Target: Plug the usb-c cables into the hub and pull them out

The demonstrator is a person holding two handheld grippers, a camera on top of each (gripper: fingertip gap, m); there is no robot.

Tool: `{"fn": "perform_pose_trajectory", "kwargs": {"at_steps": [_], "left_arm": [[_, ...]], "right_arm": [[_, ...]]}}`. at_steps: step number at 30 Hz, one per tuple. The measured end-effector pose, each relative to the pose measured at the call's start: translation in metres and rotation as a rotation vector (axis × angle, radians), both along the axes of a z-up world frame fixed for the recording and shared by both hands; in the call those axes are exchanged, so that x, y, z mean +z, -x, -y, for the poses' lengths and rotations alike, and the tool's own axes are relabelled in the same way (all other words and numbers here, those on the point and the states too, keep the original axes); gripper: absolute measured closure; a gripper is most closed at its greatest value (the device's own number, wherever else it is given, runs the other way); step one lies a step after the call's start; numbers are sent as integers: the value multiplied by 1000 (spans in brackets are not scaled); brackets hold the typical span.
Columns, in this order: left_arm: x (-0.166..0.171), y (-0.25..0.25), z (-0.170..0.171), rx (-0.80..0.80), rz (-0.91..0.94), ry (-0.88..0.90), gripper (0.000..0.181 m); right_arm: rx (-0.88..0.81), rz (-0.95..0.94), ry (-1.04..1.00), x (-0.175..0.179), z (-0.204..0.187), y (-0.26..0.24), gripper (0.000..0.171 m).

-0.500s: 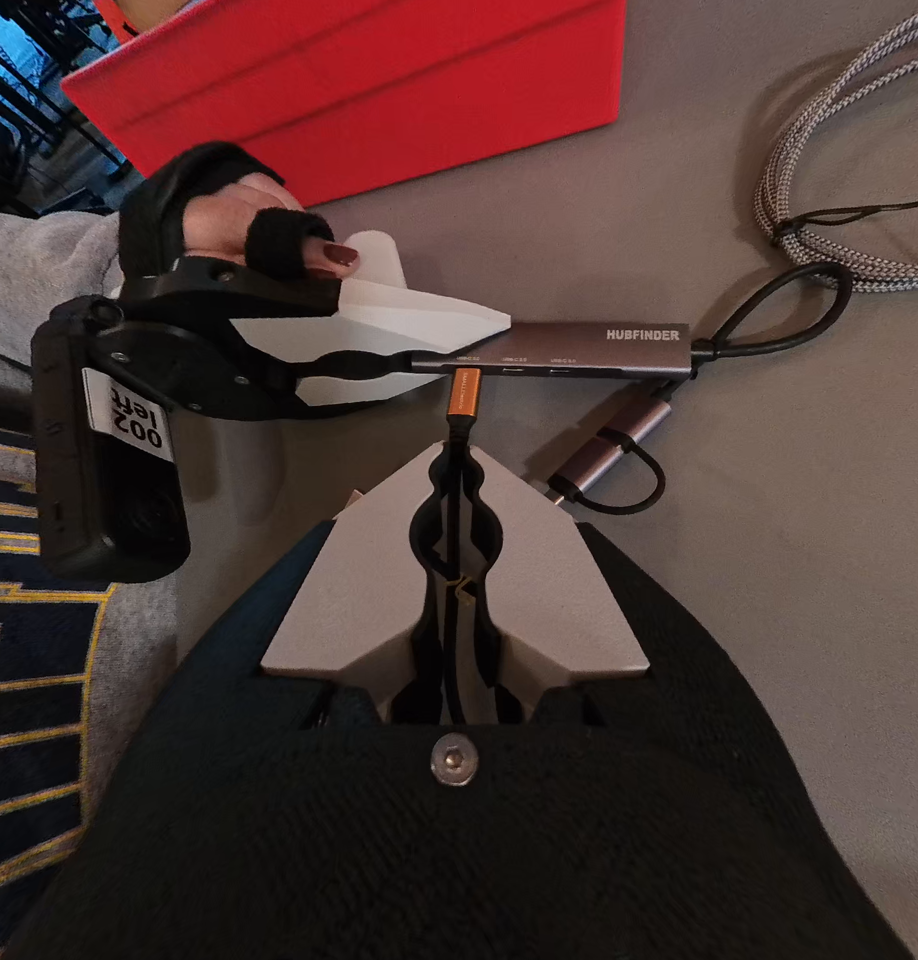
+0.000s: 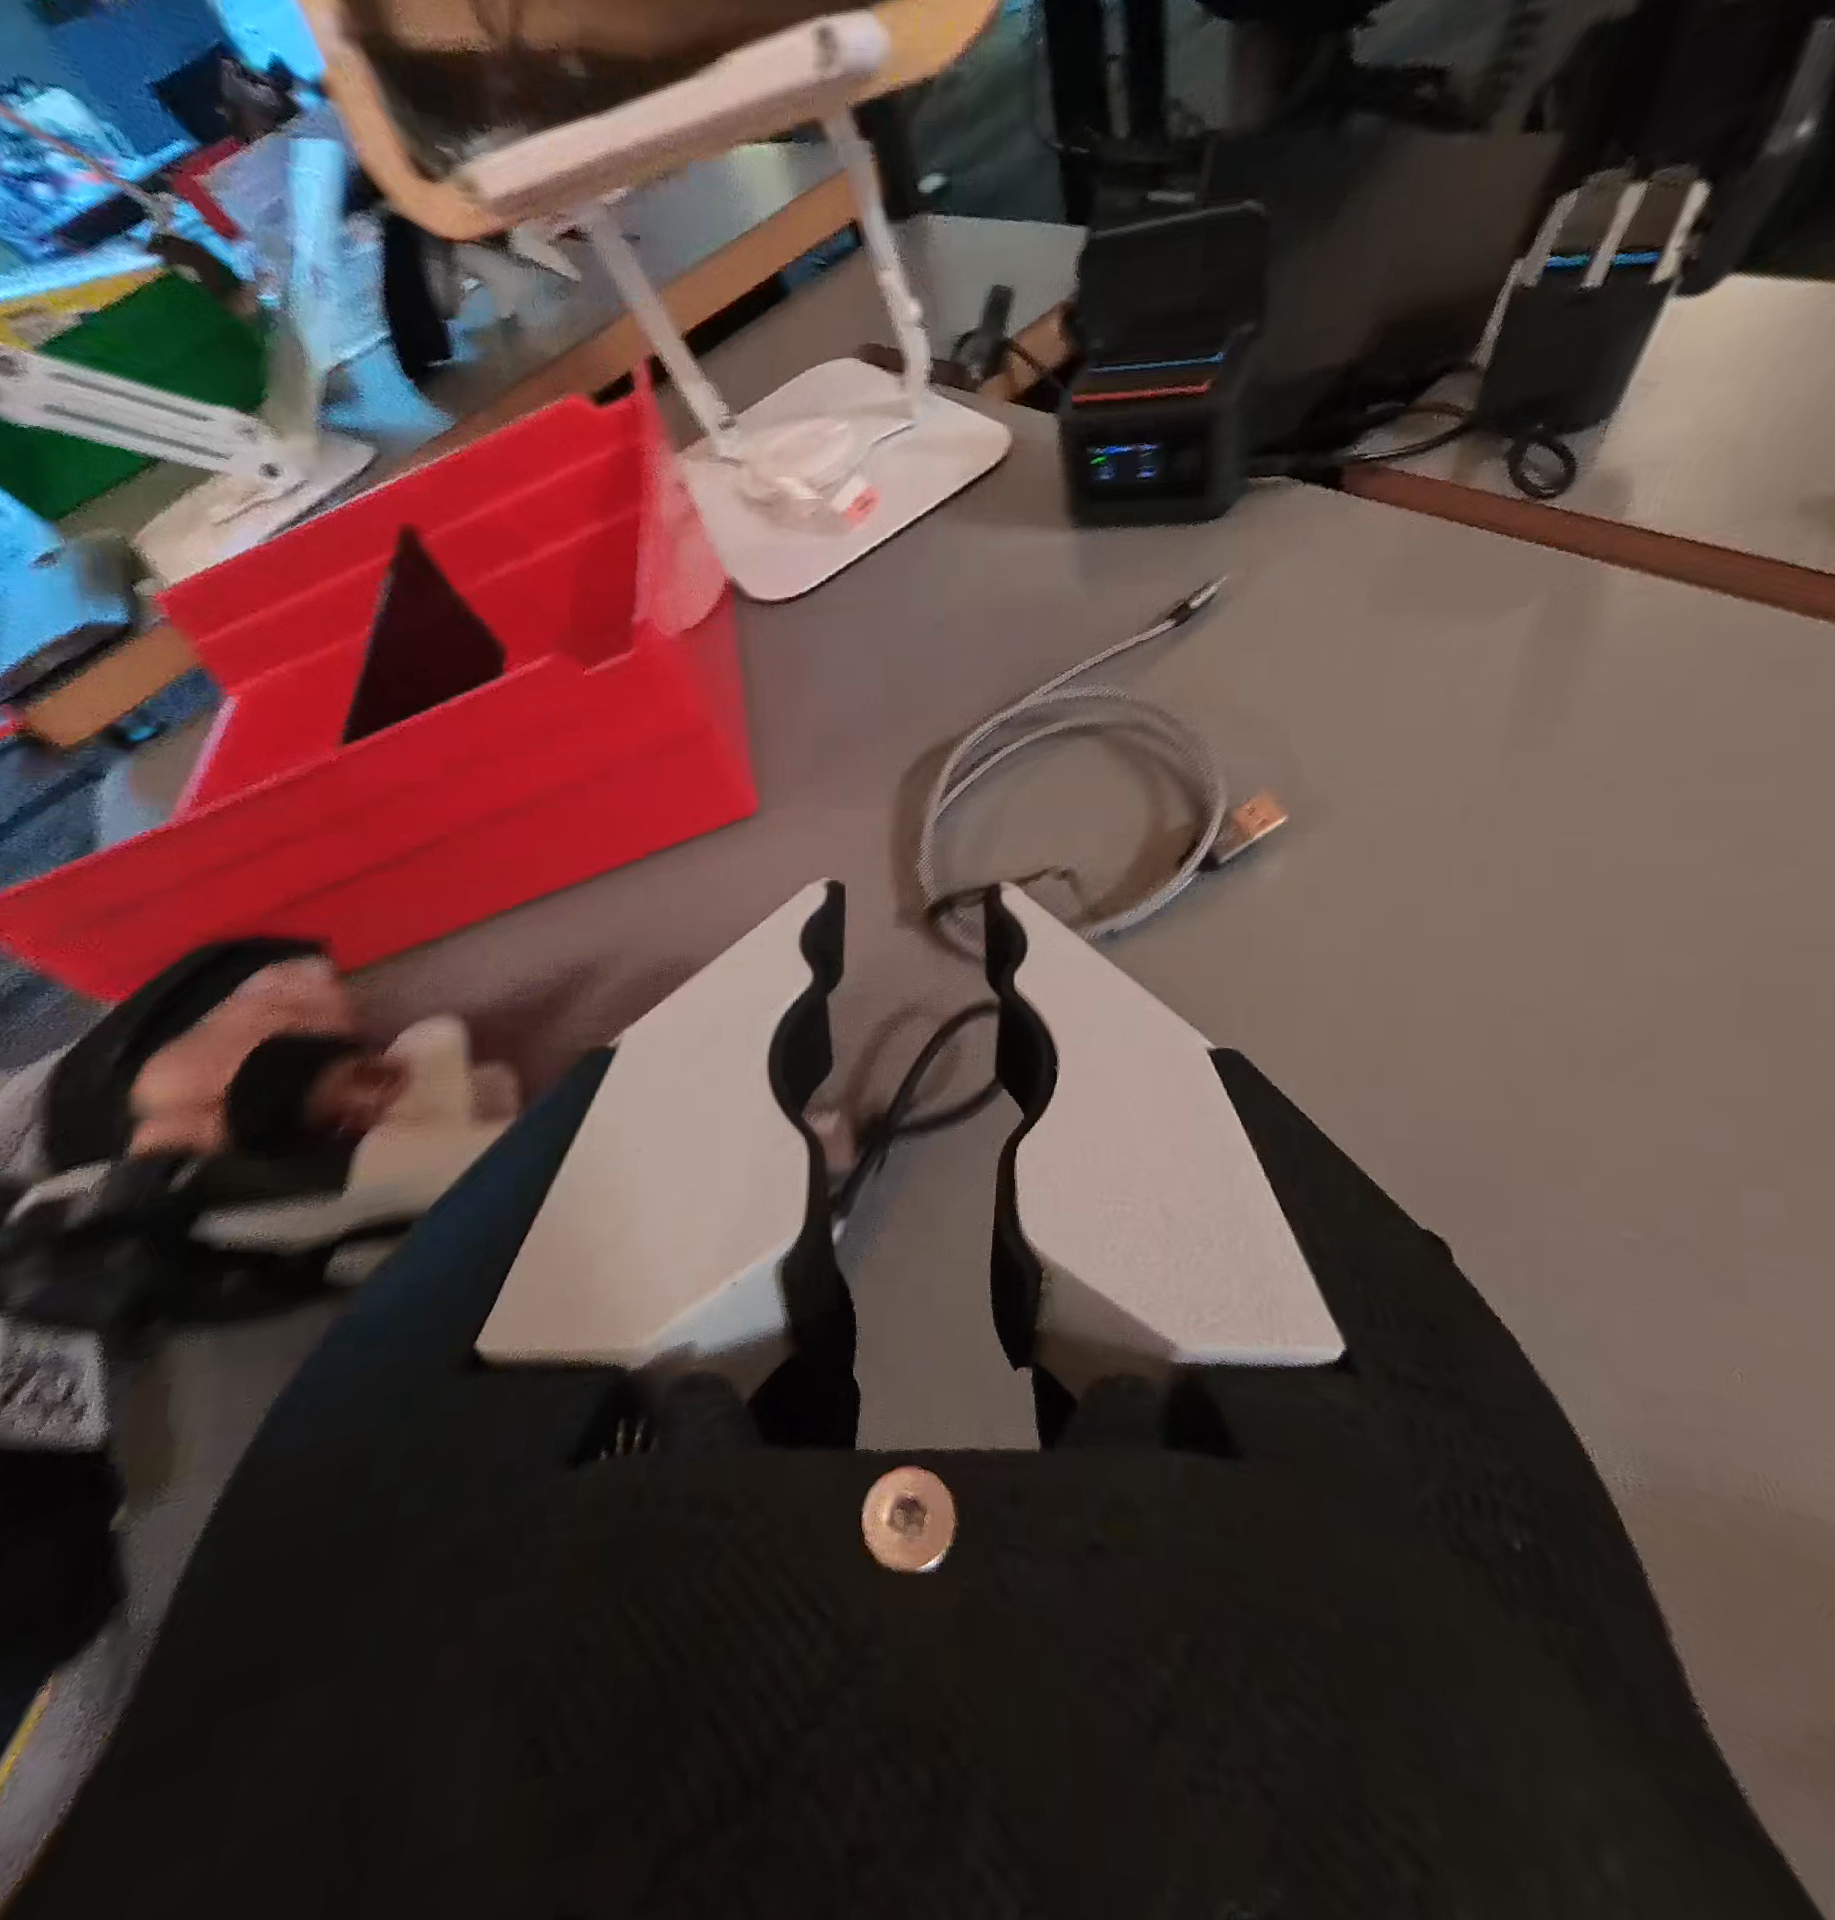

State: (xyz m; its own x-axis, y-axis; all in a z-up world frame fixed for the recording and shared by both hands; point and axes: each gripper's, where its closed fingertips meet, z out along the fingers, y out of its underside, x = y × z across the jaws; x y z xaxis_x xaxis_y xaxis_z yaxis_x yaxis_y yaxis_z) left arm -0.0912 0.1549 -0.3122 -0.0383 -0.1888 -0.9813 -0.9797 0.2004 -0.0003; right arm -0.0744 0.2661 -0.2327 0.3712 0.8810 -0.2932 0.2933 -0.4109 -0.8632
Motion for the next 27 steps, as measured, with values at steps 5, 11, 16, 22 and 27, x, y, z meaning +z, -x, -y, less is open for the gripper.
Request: {"fn": "perform_pose_trajectory", "kwargs": {"at_steps": [5, 11, 16, 22, 27], "left_arm": [[-6, 4, 0, -33, -35, 25, 175], [-7, 7, 1, -37, -13, 42, 175], [-6, 7, 2, -40, 11, 60, 175], [-5, 7, 4, -41, 22, 73, 175], [-3, 17, 0, 34, 46, 77, 175]], "right_arm": [[-33, 210, -34, -33, -56, 71, 154], [37, 480, 128, -85, -85, 138, 146], [-8, 684, 73, -108, -100, 144, 136], [44, 738, -110, -106, -102, 138, 170], [39, 645, -370, -49, -107, 106, 170]]}}
